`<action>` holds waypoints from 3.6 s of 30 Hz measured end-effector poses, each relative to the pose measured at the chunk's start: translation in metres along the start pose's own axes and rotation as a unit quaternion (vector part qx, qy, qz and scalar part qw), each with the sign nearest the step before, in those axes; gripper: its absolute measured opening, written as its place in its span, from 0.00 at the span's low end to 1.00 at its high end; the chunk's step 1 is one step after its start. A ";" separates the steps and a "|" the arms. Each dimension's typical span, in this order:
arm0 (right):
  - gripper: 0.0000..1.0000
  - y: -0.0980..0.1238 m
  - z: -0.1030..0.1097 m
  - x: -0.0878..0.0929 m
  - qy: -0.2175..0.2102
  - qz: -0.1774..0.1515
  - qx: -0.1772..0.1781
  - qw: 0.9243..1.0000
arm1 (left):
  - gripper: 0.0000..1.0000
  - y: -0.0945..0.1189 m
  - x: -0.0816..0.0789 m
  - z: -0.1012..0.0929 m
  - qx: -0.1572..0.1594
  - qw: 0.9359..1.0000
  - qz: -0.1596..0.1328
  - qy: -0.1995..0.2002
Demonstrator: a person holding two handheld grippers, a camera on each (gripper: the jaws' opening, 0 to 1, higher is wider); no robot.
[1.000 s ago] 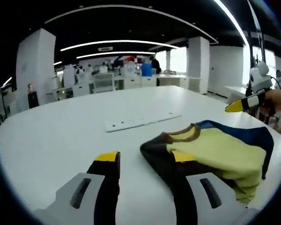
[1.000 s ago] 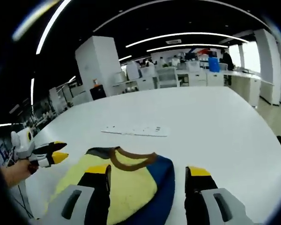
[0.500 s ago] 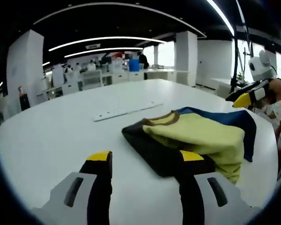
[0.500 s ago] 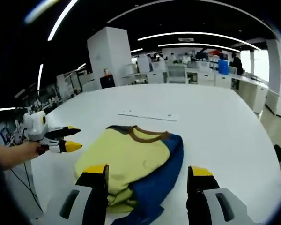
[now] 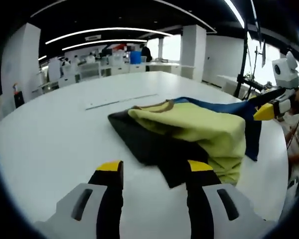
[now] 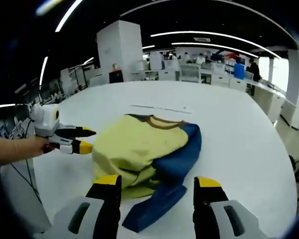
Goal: Fold the garment on the visible template until the final outline fits inside the template.
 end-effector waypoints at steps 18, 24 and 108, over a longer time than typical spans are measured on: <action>0.16 0.000 0.012 0.061 -0.041 0.035 0.036 0.998 | 0.23 -0.011 0.017 -0.016 -0.015 0.999 0.029 0.031; 0.04 -0.003 0.010 0.067 -0.036 0.032 0.044 0.998 | 0.14 -0.012 0.018 -0.021 -0.016 0.999 0.034 0.028; 0.00 0.071 -0.173 0.043 -0.281 0.061 0.044 0.957 | 0.00 0.122 0.068 0.131 -0.245 0.955 0.014 0.167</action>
Point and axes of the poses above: the point that each gripper's makers call its tool centre point, and the gripper's own axes: y roughly backward along the fingers, z roughly to its left, x roughly out of its underside, the point moved 6 cm from there along y, roughly backward along the fingers, and after that the axes turned 6 degrees about z, right-handed, at the moved point
